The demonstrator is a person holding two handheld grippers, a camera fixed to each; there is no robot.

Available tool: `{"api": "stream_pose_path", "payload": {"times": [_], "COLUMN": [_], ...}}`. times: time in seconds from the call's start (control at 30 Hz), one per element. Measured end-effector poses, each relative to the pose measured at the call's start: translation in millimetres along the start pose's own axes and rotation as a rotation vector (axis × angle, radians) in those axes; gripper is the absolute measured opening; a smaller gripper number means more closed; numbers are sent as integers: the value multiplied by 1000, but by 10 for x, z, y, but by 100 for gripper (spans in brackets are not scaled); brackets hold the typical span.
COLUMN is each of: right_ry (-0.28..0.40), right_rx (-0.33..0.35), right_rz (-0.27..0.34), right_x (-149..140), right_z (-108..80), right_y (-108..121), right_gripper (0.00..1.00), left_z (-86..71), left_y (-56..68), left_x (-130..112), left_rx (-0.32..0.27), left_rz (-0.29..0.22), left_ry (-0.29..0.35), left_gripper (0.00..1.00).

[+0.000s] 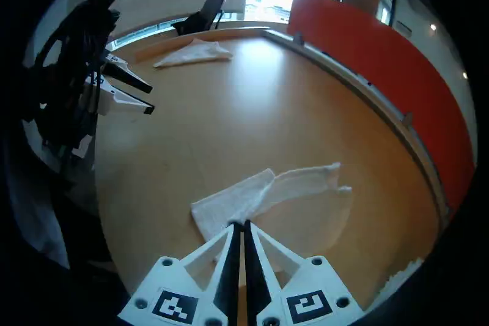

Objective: Fold towel

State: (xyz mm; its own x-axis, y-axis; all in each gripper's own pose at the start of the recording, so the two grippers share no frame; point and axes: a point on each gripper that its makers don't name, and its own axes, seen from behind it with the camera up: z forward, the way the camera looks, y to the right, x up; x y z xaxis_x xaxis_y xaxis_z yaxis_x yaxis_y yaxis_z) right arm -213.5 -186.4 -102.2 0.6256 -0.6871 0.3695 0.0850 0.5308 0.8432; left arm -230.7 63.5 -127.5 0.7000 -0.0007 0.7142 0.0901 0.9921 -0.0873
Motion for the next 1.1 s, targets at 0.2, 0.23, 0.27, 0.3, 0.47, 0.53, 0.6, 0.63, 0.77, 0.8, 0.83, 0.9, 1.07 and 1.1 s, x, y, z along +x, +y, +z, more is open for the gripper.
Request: {"api": "stream_pose_path", "payload": {"times": [0.2,0.23,0.27,0.3,0.47,0.53,0.6,0.63,0.77,0.8,0.83,0.9,1.07,1.1], "right_ry": [-28,-30,-32,-33,-36,-35,-35,-35,-36,-36,-36,-36,-41,-42], "right_rx": [33,34,35,35,34,34,33,32,31,31,30,30,24,22], "right_rz": [16,18,21,23,34,37,41,43,53,55,57,62,71,72], "right_x": [-74,-83,-94,-99,-105,-102,-99,-98,-104,-106,-109,-117,-161,-176], "right_z": [195,207,221,227,235,237,240,242,251,251,249,243,220,215], "right_y": [-102,-107,-112,-115,-112,-113,-115,-114,-116,-117,-119,-120,-113,-110], "right_gripper": [5,5,5,5,5,5,5,5,8,10,15,28,66,70], "left_z": [-43,-47,-51,-54,-51,-45,-40,-40,-42,-44,-46,-52,-69,-72], "left_y": [-111,-126,-143,-154,-183,-183,-180,-176,-162,-161,-163,-169,-192,-195], "left_x": [-44,-53,-62,-69,-99,-105,-109,-109,-108,-108,-108,-109,-121,-123], "left_rx": [16,18,20,22,23,23,22,21,19,19,19,21,25,26], "left_rz": [-11,-14,-17,-19,-26,-25,-23,-22,-22,-22,-22,-22,-25,-26], "left_ry": [-2,-3,-4,-4,-10,-12,-13,-12,-12,-12,-12,-12,-12,-12], "left_gripper": [94,95,95,95,95,94,94,94,94,94,94,94,95,95]}}
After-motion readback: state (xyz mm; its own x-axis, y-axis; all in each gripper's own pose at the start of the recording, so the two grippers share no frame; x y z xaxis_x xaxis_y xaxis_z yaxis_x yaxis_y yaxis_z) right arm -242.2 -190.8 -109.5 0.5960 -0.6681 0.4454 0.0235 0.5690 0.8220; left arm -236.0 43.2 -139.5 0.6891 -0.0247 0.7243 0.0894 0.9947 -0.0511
